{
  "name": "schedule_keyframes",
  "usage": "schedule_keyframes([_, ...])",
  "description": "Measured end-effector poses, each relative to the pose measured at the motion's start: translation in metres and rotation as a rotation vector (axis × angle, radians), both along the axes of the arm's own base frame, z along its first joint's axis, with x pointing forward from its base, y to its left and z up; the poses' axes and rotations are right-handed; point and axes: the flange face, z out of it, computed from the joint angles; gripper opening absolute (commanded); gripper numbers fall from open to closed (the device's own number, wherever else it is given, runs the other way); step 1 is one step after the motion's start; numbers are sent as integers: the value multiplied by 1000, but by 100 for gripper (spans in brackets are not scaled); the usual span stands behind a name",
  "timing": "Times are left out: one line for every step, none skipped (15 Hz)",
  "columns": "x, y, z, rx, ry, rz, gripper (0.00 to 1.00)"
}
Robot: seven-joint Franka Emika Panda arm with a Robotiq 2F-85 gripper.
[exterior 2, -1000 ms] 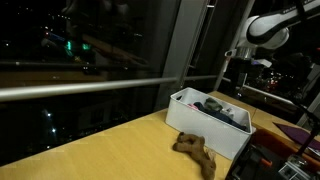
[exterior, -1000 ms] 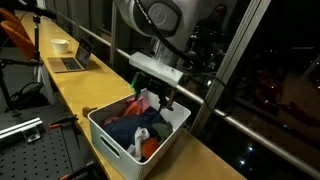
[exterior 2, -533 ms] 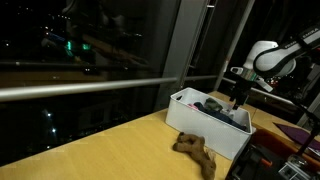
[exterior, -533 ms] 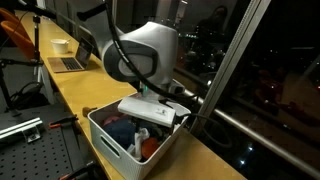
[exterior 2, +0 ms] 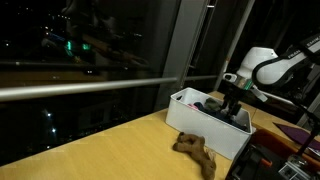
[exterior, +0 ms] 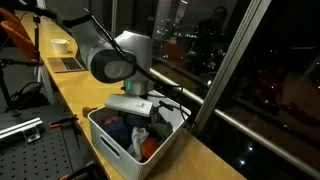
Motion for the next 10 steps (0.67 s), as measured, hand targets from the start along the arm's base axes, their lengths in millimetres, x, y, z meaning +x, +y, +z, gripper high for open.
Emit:
schedule_keyframes([-1,-2,-5,1,7,-4,100])
schedule_keyframes([-1,-6,-11,2,14,-11,100])
schedule_keyframes([-1,-10,-18,3,19,-18,100])
schedule_keyframes([-1,-13,-24,4,25,-24,100])
schedule_keyframes([1,-15,-29,5,31,-27,100])
schedule_keyframes([4,-15,-34,6,36,-25,100])
schedule_keyframes([8,-13,-39,7,39,-20,100])
schedule_keyframes([13,-10,-44,9,42,-13,100])
schedule_keyframes([17,-7,-49,11,46,-7,100])
schedule_keyframes([22,-5,-54,13,50,-2,75])
